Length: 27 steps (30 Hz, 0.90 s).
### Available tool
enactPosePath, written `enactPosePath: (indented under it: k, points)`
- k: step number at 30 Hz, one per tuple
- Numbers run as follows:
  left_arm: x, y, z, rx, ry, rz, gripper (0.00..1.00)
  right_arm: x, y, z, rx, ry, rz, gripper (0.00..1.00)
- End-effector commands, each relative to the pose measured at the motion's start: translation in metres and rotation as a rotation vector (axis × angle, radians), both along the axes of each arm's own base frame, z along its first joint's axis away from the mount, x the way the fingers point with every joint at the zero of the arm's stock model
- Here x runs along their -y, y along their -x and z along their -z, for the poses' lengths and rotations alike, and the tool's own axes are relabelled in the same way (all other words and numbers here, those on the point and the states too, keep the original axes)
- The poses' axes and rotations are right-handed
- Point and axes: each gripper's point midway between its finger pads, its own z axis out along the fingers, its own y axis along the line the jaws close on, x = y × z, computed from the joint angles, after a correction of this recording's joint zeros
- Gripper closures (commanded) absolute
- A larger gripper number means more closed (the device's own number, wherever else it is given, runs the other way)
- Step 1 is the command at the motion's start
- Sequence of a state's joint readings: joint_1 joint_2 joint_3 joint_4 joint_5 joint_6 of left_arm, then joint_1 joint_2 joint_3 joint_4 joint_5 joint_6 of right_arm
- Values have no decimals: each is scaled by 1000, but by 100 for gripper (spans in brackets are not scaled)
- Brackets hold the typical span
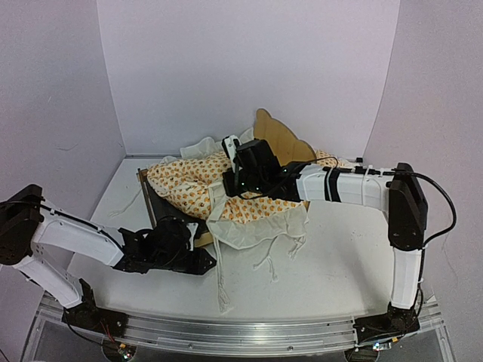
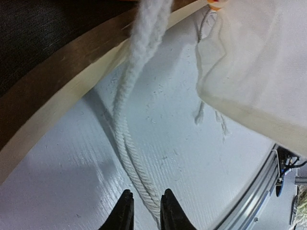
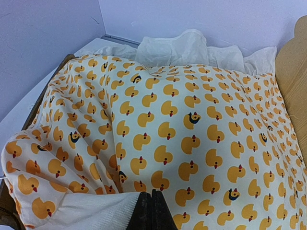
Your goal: Set up the pet bed
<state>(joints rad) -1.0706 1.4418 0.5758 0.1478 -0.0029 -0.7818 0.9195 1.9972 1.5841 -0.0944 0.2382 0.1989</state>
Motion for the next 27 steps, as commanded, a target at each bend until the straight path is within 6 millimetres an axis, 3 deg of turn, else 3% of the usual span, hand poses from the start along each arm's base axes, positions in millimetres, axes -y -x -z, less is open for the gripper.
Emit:
enactPosePath:
  k: [1,8,15,27]
  points:
    - [24,-20,-15,70,44,-55,82,-1,-3,-24,32,-52,8,100]
    - [36,-3,18,-8,-21,-50,81,2,-3,-30,41,-53,10,100]
    - [30,-1,42,-30,-181,-77,82,3,-2,-31,40,-57,8,100]
    - [23,-3,40,2,-214,-95,91,3,-2,-29,34,-60,5,100]
